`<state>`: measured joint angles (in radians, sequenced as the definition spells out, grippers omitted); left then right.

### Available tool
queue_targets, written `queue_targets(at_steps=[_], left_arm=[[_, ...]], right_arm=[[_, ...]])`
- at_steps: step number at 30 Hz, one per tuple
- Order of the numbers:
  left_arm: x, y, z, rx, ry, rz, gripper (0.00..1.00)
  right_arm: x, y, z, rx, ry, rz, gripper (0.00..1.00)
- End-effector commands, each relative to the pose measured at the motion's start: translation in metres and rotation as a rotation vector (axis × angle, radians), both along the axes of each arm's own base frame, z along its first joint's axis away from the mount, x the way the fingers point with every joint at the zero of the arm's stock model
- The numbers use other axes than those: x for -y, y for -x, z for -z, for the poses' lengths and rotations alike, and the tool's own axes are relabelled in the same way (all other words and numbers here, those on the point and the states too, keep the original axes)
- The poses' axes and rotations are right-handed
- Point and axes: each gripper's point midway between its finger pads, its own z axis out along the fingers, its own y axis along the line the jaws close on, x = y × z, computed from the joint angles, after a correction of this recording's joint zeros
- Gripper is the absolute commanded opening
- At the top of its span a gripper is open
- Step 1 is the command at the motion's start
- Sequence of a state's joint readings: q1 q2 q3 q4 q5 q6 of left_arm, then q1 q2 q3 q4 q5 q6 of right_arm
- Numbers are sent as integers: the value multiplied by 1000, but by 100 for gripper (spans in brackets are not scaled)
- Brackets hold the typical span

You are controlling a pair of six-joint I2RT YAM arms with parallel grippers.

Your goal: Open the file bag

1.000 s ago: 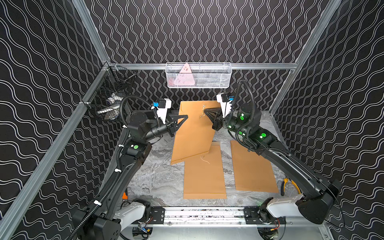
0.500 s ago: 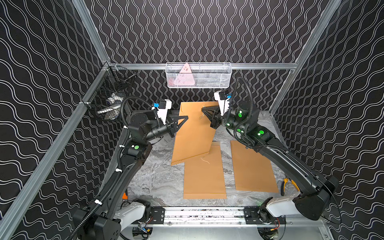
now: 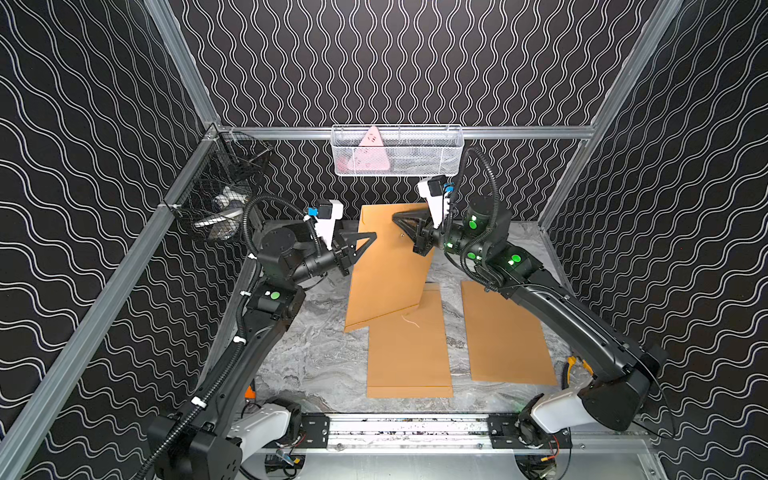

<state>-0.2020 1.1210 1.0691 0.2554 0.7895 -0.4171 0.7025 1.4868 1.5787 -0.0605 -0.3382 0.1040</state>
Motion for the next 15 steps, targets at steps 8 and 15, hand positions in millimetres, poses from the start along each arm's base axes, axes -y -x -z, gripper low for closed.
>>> queue_targets(at_steps=[8,15], left_arm=[[0,2,-9,60,-25,-3,0],[4,7,-21,112,-116,32,0]], right_arm=[[27,5,8,11,74,119,6],[56,2,32,9,206,228,23]])
